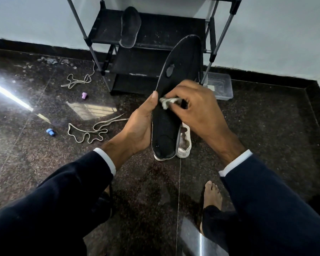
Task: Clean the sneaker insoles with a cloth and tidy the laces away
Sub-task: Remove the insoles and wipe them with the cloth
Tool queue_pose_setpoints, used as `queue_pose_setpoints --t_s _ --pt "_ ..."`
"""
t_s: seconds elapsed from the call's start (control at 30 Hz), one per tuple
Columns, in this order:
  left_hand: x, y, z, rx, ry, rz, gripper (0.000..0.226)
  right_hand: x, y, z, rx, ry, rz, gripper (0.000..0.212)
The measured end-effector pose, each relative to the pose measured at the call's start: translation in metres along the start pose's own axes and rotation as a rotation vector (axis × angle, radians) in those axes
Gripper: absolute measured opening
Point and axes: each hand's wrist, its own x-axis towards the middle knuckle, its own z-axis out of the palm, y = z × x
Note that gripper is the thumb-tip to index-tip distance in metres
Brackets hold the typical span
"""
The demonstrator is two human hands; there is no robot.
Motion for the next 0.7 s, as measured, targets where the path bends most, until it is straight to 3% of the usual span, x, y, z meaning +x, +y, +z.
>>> queue_pose_setpoints --t_s 0.07,0.17,0.23,0.4,0.47,0.6,0.7 --pt "0.001 -0.002 -0.001 -0.007 -0.005 0.019 0.058 -0.003 -0.002 0.002 0.014 0.013 0.0 0.009" --pt "0.004 0.002 -0.01 0.018 0.055 0.055 0.059 -0.002 -0.009 0.008 0.133 -0.268 -0.076 0.012" --pt "0.006 0.004 -0.016 0.061 0.086 0.081 0.058 0.001 -0.007 0.007 0.132 -0.342 -0.098 0.012" --pt "0.008 0.005 -0.011 0.056 0.031 0.123 0.054 -0.002 0.006 -0.001 -0.061 -0.02 -0.051 0.012" --pt "0.008 0.005 -0.013 0.069 0.031 0.135 0.054 -0.003 0.004 0.0 -0.014 -0.068 -0.065 0.013" --pt "0.006 0.005 -0.016 0.092 0.088 0.144 0.055 -0.001 -0.002 0.005 0.086 -0.4 -0.116 0.012" --pt "0.006 0.008 -0.011 0.097 0.088 0.178 0.051 0.0 0.007 0.0 0.043 -0.209 -0.066 0.012"
